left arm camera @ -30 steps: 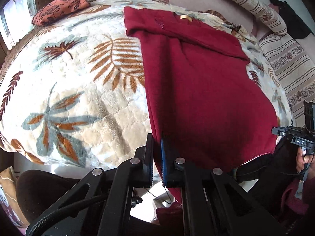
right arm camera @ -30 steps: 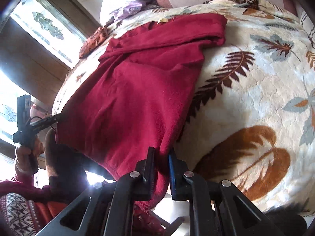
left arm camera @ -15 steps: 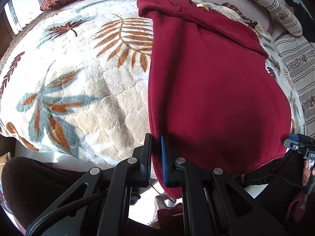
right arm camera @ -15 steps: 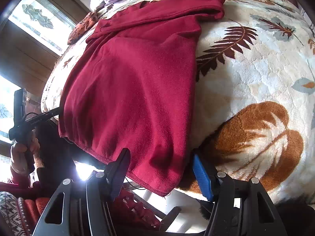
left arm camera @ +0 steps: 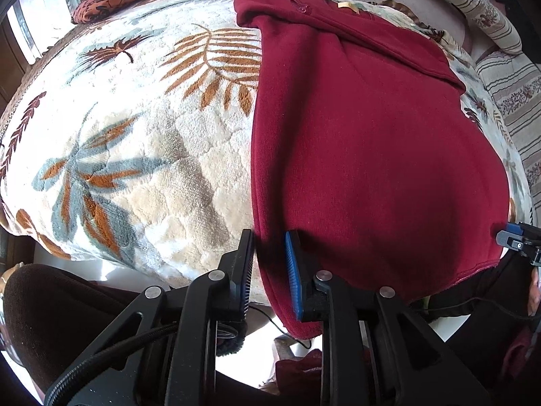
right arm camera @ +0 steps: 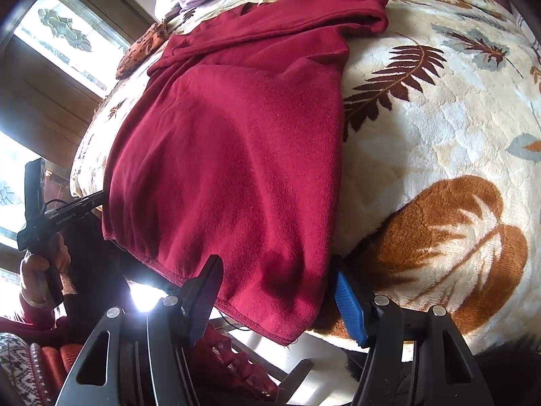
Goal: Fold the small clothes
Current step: 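Fold the hem toward the collar with the left tool while the right tool holds the hem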
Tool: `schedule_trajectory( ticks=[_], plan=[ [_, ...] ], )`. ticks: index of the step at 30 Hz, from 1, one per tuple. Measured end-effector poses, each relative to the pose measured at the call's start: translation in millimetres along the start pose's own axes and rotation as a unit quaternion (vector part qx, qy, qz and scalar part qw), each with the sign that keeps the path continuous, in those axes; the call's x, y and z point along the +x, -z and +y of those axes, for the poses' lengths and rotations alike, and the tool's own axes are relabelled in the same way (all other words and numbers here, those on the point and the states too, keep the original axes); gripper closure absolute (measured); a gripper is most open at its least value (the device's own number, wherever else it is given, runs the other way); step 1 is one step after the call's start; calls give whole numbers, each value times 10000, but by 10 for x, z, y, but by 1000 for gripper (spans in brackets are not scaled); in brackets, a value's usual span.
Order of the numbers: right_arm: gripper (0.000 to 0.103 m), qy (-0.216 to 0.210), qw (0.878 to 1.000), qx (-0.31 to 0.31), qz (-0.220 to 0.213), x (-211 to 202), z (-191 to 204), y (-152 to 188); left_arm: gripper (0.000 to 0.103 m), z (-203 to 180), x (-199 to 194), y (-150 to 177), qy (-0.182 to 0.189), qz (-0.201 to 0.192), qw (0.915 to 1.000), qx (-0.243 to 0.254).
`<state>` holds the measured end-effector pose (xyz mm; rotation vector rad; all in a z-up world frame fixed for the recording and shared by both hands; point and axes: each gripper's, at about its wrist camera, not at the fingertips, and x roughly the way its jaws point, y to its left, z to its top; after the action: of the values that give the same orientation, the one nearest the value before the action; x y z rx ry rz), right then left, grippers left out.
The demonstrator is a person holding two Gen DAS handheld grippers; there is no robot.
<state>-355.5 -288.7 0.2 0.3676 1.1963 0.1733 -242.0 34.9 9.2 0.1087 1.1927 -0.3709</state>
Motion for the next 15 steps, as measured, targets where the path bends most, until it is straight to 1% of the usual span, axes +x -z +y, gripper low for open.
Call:
schedule_trajectory(
  ticks=[2, 7, 10, 11, 12, 13, 14, 15],
  plan=[
    [39, -38, 10000, 21, -27, 4, -13, -4, 78, 7, 11, 15, 9, 16, 10000, -24],
    [38, -30, 9999, -37, -99, 25, 4, -21, 77, -18, 18, 22, -15, 43, 10000, -58],
    [39, 3, 9998, -128, -132, 34, 32, -34, 71, -44, 32, 26, -16, 73, 9999, -73],
    [42, 50, 9996, -220, -140, 42, 64, -39, 67, -48, 35, 33, -5, 88, 9999, -70],
    [55, 114, 9992, -345, -143, 46, 98, -43, 65, -66, 40, 38, 10, 110, 9999, -64],
    [70, 188, 9986, -476, -154, 43, 134, -44, 61, -71, 46, 44, 26, 132, 9999, -54],
    [74, 161, 9981, -568, -148, 42, 168, -45, 58, -75, 54, 51, 32, 146, 9999, -43],
    [76, 60, 9980, -622, -115, 44, 193, -45, 58, -79, 61, 54, 30, 151, 9999, -41]
  ],
)
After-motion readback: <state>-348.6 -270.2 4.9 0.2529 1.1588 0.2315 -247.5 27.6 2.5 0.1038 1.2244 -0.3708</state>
